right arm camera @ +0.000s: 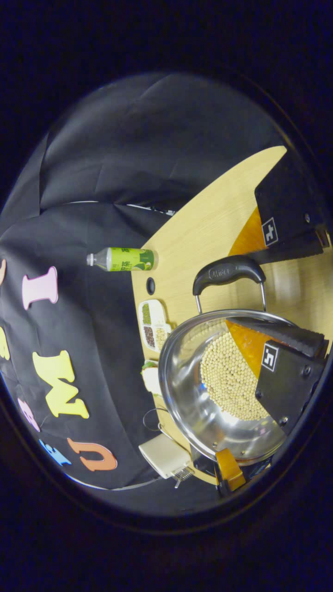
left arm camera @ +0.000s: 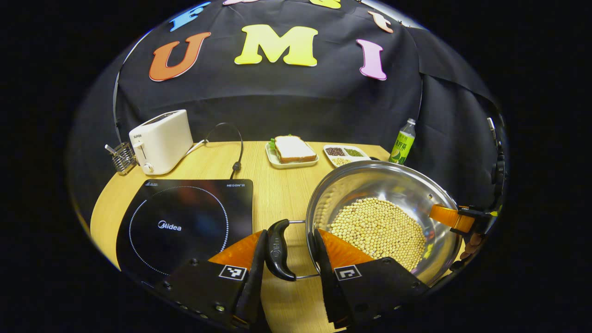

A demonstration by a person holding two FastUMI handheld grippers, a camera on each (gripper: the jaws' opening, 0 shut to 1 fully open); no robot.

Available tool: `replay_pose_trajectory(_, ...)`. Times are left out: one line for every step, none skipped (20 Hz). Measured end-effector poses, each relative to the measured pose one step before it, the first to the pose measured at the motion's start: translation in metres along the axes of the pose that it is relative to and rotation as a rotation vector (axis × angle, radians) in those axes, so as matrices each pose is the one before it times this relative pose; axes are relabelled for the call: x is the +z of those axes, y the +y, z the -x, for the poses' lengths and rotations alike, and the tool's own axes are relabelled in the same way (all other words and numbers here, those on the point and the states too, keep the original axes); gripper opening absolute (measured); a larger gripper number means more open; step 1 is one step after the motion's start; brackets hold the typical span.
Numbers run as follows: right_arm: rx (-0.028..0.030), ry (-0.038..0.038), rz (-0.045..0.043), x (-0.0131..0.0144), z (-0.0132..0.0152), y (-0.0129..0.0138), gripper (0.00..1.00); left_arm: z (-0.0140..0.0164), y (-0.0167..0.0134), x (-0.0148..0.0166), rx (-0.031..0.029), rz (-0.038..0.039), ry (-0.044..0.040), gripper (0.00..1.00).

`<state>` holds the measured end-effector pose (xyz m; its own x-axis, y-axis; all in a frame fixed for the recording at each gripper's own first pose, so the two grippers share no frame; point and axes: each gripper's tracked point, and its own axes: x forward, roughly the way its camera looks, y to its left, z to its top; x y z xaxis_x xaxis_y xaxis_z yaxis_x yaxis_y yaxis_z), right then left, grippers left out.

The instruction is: First push the handle of the pot to place it horizontally, then grasp the pot with both hands and set it on the induction cooktop.

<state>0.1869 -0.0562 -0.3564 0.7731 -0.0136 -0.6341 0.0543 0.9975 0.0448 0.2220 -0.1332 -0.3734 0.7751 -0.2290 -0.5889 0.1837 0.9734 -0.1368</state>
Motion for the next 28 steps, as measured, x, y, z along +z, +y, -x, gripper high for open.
replay_pose_trajectory(-0.00096, -0.01289, 0.00476, 0.00560, 0.00906, 0.00324, 0.61, 0.00324, 0.00163, 0.00180, -0.00219, 0.00025, -0.01484, 0.54)
replay_pose_trajectory(-0.00018, -0.01296, 0.00486, 0.00576, 0.00726, 0.00448, 0.62, 0.00293, 0.00235, 0.00311, -0.00119, 0.00071, -0.01472, 0.54)
replay_pose_trajectory(0.00186, -0.01148, 0.00403, 0.00640, 0.00789, 0.00552, 0.62, 0.00205, 0.00210, 0.00227, 0.00115, 0.00308, -0.01261, 0.54)
replay_pose_trajectory(0.00375, -0.00845, 0.00181, 0.00423, 0.00758, 0.00608, 0.61, 0.00395, 0.00333, 0.00452, 0.00127, 0.00405, -0.01545, 0.54)
replay_pose_trajectory(0.00598, -0.00670, -0.00326, 0.00432, 0.00789, 0.00635, 0.61, 0.00615, 0.00473, 0.00627, 0.00268, -0.00300, -0.01772, 0.54)
replay_pose_trajectory(0.00797, -0.00553, -0.00238, 0.00374, 0.00533, 0.00886, 0.62, 0.00408, 0.00257, 0.00599, 0.00307, -0.00310, -0.01695, 0.54)
replay_pose_trajectory(0.01026, -0.00331, -0.00297, 0.00349, 0.00537, 0.00933, 0.62, 0.00477, 0.00314, 0.00658, 0.00540, -0.00657, -0.02213, 0.54)
replay_pose_trajectory(0.01142, -0.00031, -0.00342, 0.00172, 0.00364, 0.01073, 0.62, 0.00520, 0.00453, 0.00440, 0.00703, -0.00259, -0.01624, 0.54)
replay_pose_trajectory(0.01077, -0.00051, -0.00317, 0.00125, 0.00401, 0.01057, 0.63, 0.00858, 0.00574, 0.00501, 0.00767, 0.00710, -0.01441, 0.54)
replay_pose_trajectory(0.00976, -0.00060, 0.00155, 0.00148, 0.00261, 0.01111, 0.62, 0.00503, 0.00535, 0.00387, 0.00536, 0.00452, -0.01097, 0.54)
replay_pose_trajectory(0.00877, -0.00078, 0.00124, 0.00233, 0.00272, 0.01144, 0.62, 0.00786, 0.00604, 0.00359, 0.00547, 0.00679, -0.00889, 0.54)
replay_pose_trajectory(0.00950, 0.00044, 0.00327, 0.00225, 0.00184, 0.01331, 0.62, 0.00484, 0.00554, 0.00421, 0.00617, 0.00424, -0.00953, 0.54)
replay_pose_trajectory(0.01231, 0.00221, 0.00314, 0.00227, 0.00138, 0.01357, 0.61, 0.00741, 0.00488, 0.00481, 0.00882, 0.00176, -0.01008, 0.54)
replay_pose_trajectory(0.01260, 0.00392, -0.00019, 0.00220, -0.00069, 0.01517, 0.61, 0.00739, 0.00644, 0.00538, 0.01042, 0.00076, -0.01399, 0.54)
replay_pose_trajectory(0.01308, 0.00309, 0.00561, 0.00226, -0.00076, 0.01520, 0.61, 0.01087, 0.00559, 0.00774, 0.01342, 0.00243, -0.01107, 0.53)
replay_pose_trajectory(0.01309, -0.00032, 0.00579, 0.00264, -0.00171, 0.01586, 0.62, 0.00966, 0.00516, 0.00665, 0.01330, 0.00166, -0.00731, 0.54)
replay_pose_trajectory(0.01247, 0.00036, 0.00419, 0.00232, -0.00274, 0.01549, 0.61, 0.01078, 0.00361, 0.00685, 0.01384, -0.00045, -0.00706, 0.54)
replay_pose_trajectory(0.01110, 0.00314, 0.00244, 0.00124, -0.00370, 0.01524, 0.62, 0.00917, 0.00192, 0.00215, 0.01407, 0.00280, -0.00078, 0.54)
replay_pose_trajectory(0.01039, 0.00195, 0.00236, 0.00166, -0.00467, 0.01364, 0.63, 0.01206, 0.00125, 0.00193, 0.01471, 0.00635, -0.00012, 0.54)
replay_pose_trajectory(0.01127, 0.00356, 0.00020, 0.00166, -0.00502, 0.01401, 0.61, 0.01225, 0.00375, 0.00251, 0.01394, 0.00444, 0.00342, 0.54)
replay_pose_trajectory(0.01080, 0.00596, 0.00251, 0.00134, -0.00531, 0.01351, 0.62, 0.01186, 0.00456, 0.00317, 0.01336, 0.00325, -0.00326, 0.54)
replay_pose_trajectory(0.01018, 0.00249, 0.00257, 0.00113, -0.00577, 0.01255, 0.62, 0.01010, 0.00236, 0.00203, 0.01369, 0.00738, -0.00007, 0.54)
replay_pose_trajectory(0.00881, 0.00281, 0.00498, 0.00080, -0.00509, 0.01212, 0.62, 0.00838, -0.00395, -0.00197, 0.01251, 0.00504, 0.00049, 0.54)
replay_pose_trajectory(0.00854, 0.00379, 0.00497, -0.00013, -0.00560, 0.01198, 0.62, 0.01024, -0.00282, -0.00101, 0.01309, 0.00447, 0.00036, 0.54)
replay_pose_trajectory(0.00908, 0.00714, 0.00518, -0.00036, -0.00541, 0.01064, 0.62, 0.00421, -0.00319, -0.00185, 0.01372, 0.00315, -0.00166, 0.54)
replay_pose_trajectory(0.00877, 0.00524, 0.00471, -0.00139, -0.00547, 0.01115, 0.62, 0.00901, -0.00261, -0.00141, 0.01456, 0.00577, -0.00170, 0.54)
replay_pose_trajectory(0.00600, 0.00404, 0.01130, 0.00041, -0.00548, 0.00888, 0.62, 0.00828, -0.00354, -0.00127, 0.01469, 0.00753, 0.00348, 0.54)
replay_pose_trajectory(0.00433, 0.00145, 0.00647, -0.00012, -0.00408, 0.00736, 0.62, 0.00596, -0.00419, -0.00324, 0.01253, 0.00396, -0.00057, 0.54)
